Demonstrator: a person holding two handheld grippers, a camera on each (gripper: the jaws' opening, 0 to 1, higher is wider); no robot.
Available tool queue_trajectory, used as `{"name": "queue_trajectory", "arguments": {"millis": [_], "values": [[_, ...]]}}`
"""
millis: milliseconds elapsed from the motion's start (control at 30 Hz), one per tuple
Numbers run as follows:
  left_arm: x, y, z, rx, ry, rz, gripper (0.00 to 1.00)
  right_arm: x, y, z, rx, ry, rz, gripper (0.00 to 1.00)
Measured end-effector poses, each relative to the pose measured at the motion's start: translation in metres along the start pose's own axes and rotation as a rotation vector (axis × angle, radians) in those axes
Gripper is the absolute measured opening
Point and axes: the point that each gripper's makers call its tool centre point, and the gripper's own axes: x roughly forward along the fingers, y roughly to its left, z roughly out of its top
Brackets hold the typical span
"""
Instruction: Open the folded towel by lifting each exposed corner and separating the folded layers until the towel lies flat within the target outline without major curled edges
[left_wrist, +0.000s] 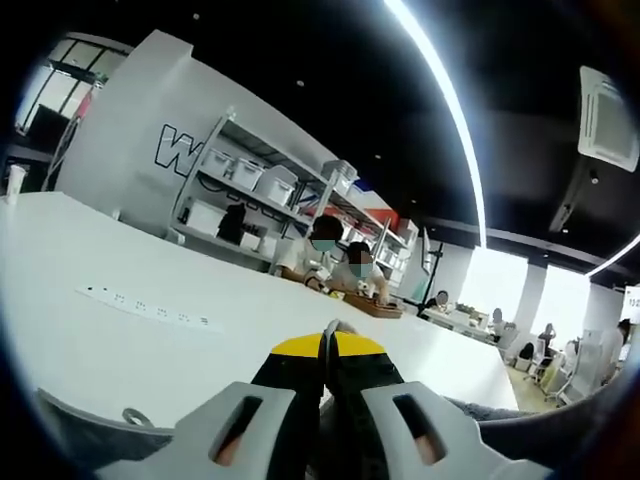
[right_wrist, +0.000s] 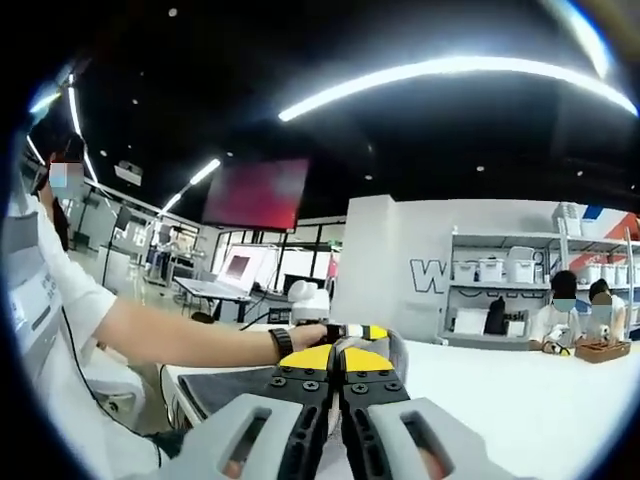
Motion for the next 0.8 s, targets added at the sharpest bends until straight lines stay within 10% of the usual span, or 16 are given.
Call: {"name": "queue_trajectory", "arguments": {"millis": [800], "values": [[0.013,-0.026,0.013,0.006,0.012,-0.022,0.01,-0.014,0.019,-0.016,-0.087,0.049,-0.012,0.00]]}}
